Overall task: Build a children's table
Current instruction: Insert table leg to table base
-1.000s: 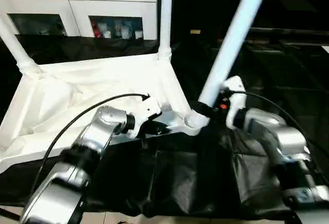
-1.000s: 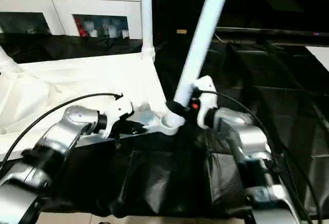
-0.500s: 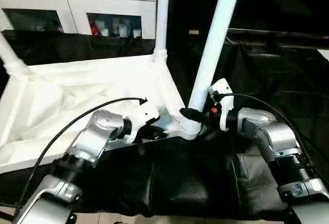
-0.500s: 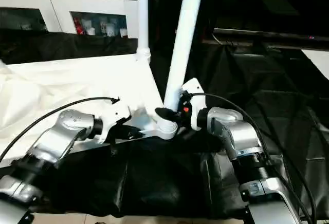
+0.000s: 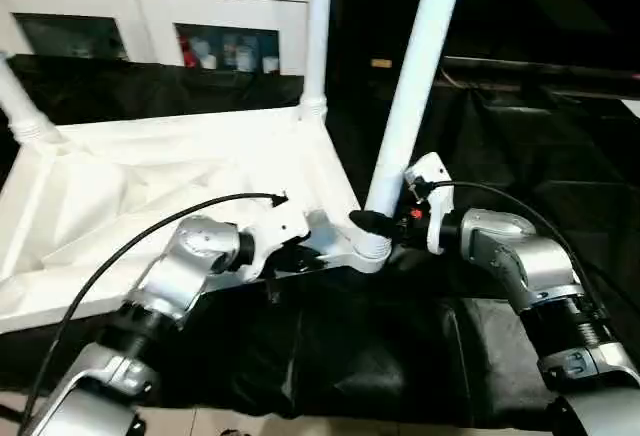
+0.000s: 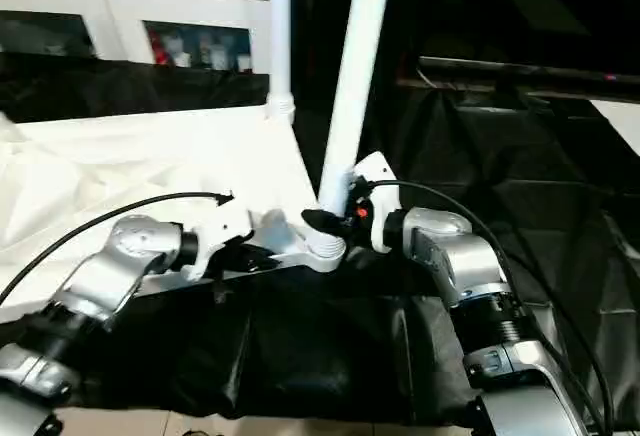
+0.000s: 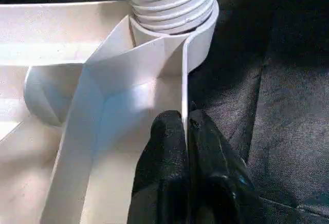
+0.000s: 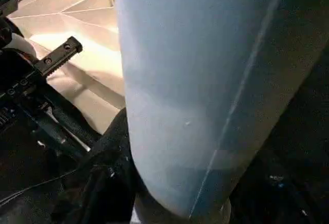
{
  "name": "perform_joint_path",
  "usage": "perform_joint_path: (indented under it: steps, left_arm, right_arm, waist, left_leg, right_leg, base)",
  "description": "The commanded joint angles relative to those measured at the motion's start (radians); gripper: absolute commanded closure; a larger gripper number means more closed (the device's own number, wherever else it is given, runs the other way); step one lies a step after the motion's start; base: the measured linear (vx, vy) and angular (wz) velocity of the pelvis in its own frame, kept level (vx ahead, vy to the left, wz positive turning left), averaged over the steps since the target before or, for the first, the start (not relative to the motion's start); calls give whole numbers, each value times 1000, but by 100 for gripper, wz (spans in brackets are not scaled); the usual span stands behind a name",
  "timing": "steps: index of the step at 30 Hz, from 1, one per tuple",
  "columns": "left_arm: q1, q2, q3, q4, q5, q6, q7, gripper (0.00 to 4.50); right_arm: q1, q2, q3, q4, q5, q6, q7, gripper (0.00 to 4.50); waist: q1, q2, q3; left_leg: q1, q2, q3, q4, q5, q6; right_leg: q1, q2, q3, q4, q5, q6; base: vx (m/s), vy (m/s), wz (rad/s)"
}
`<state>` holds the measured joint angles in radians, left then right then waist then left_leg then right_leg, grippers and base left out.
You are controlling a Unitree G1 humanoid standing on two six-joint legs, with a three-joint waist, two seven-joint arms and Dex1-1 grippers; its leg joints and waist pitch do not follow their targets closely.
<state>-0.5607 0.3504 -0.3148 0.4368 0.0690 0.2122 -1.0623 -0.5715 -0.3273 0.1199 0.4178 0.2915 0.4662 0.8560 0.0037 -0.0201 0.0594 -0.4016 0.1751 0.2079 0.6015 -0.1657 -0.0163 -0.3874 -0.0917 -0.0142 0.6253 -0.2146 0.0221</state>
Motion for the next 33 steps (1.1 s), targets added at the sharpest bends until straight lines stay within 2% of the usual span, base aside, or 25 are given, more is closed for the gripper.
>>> perform_joint_path:
  steps: [1,2,3,7,12,17,20,21,23,26,33]
  left_arm:
    - [-19,-12,18,9,-23,-27,27,450]
    - [-19,-12,18,9,-23,-27,27,450]
    - [-19,-14,19,12,-24,-28,25,450]
    - [-25,-18,20,31,-26,-35,24,450]
    - [-29,-20,23,42,-24,-34,26,450]
    - [-34,-23,26,62,-19,-38,35,450]
    - [-39,-20,25,72,-16,-42,32,450]
    - [-40,-20,25,74,-14,-44,30,450]
    - [-41,-18,24,75,-14,-45,29,450]
    - [-45,-12,21,78,-13,-52,20,450]
    - [-45,-5,15,78,-11,-56,8,450]
  right_arm:
    - [34,2,-24,35,11,3,-15,260]
    - [34,2,-24,35,11,3,-15,260]
    - [48,5,-39,42,20,-3,-21,260]
    - [98,30,-97,73,47,-40,-40,260]
    - [139,48,-122,69,65,-74,-43,260]
    - [187,54,-128,31,67,-110,-36,260]
    - [219,38,-90,-7,24,-140,-38,260]
    - [222,35,-81,-14,19,-141,-37,260]
    - [223,33,-73,-20,14,-141,-37,260]
    - [199,14,-12,-18,-51,-145,-41,260]
    - [160,-5,60,10,-93,-122,9,260]
  waist:
    - [7,1,-69]
    - [8,1,-70]
    - [7,9,-70]
    - [9,6,-73]
    - [10,9,-72]
    - [13,11,-73]
    - [17,15,-73]
    - [17,13,-72]
    - [20,15,-73]
    - [22,16,-71]
    - [15,11,-69]
  left_leg:
    - [37,53,-25,-74,-248,-4]
    - [37,53,-25,-74,-251,-4]
    - [38,53,-25,-75,-256,-8]
    - [35,52,-25,-73,-241,7]
    - [35,52,-27,-76,-261,6]
    - [35,53,-28,-78,-261,4]
    - [35,53,-27,-78,-252,10]
    - [35,52,-26,-78,-256,10]
    - [36,52,-27,-78,-255,9]
    - [37,53,-28,-81,-279,-4]
    - [36,53,-30,-83,-321,-20]
  right_leg:
    - [23,-45,25,-76,-124,-270]
    - [23,-45,25,-77,-124,-270]
    - [22,-44,25,-77,-116,-270]
    - [25,-45,24,-75,-83,-278]
    - [24,-45,23,-79,-129,-274]
    - [24,-45,23,-79,-121,-265]
    - [23,-45,23,-79,-110,-264]
    - [22,-44,22,-80,-115,-263]
    - [22,-45,23,-80,-116,-262]
    - [20,-44,23,-83,-151,-253]
    - [16,-47,25,-87,-216,-234]
  base:
    - [0,0,0]
    - [0,0,0]
    - [0,0,0]
    - [0,0,0]
    - [0,0,0]
    - [0,0,0]
    - [0,0,0]
    - [0,0,0]
    - [0,0,0]
    - [0,0,0]
    - [0,0,0]
